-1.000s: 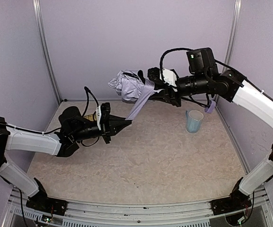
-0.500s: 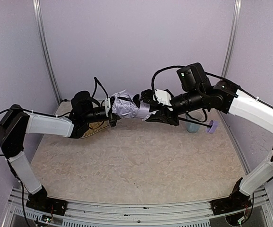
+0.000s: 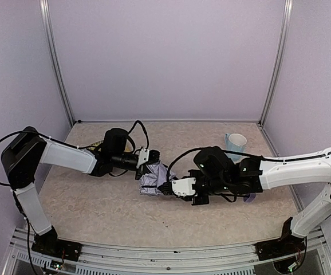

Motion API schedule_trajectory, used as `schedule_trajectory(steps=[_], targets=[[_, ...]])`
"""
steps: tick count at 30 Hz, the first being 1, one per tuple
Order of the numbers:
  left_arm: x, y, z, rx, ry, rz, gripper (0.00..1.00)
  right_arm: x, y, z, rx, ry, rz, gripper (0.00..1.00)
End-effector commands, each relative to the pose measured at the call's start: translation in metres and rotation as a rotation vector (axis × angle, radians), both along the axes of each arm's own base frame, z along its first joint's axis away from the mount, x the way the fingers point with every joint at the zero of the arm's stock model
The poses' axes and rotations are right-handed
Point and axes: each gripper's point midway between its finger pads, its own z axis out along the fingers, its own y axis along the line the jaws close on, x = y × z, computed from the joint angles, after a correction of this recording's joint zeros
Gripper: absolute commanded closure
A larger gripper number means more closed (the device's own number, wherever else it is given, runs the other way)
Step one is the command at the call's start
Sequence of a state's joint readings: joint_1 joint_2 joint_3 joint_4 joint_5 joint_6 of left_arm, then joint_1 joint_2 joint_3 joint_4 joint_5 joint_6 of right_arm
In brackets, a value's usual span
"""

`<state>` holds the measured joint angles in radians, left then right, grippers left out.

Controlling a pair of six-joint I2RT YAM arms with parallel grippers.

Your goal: Put away the umbrella

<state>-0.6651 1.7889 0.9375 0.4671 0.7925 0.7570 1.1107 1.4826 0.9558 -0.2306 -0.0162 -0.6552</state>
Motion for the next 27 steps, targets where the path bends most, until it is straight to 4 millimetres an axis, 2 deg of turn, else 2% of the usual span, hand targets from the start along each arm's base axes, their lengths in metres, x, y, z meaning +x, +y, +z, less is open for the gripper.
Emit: schedule_trajectory(steps=[1, 5, 8, 11, 14, 17, 21, 24, 27], targets=[[0.021, -0.013, 0.064, -0.109, -0.278, 0.106, 1.00, -0.074, -0.032, -0.067, -0.216, 0.104, 0.281, 1.00], [0.009, -0.023, 0.054, -0.086, -0.303, 0.069, 1.00, -0.081, -0.044, -0.104, -0.374, 0.054, 0.316, 1.00], [0.012, -0.019, 0.032, -0.043, -0.312, 0.093, 1.00, -0.097, -0.034, -0.100, -0.317, 0.001, 0.365, 1.00], [0.011, -0.014, 0.015, -0.027, -0.330, 0.117, 1.00, -0.100, -0.017, -0.065, -0.132, 0.017, 0.345, 1.00], [0.012, -0.014, 0.014, -0.048, -0.292, 0.139, 1.00, -0.084, -0.007, -0.019, 0.077, 0.058, 0.274, 1.00], [0.000, -0.016, 0.026, -0.149, -0.204, 0.126, 1.00, -0.058, -0.008, 0.030, 0.284, 0.079, 0.191, 1.00], [-0.013, -0.016, 0.060, -0.334, -0.015, 0.062, 1.00, -0.042, -0.014, 0.090, 0.527, 0.060, 0.150, 1.00], [-0.019, -0.012, 0.079, -0.438, 0.092, 0.016, 1.00, -0.037, -0.017, 0.113, 0.617, 0.119, 0.144, 1.00], [-0.029, -0.001, 0.095, -0.523, 0.150, 0.004, 1.00, -0.012, -0.034, 0.121, 0.692, 0.184, 0.042, 1.00]])
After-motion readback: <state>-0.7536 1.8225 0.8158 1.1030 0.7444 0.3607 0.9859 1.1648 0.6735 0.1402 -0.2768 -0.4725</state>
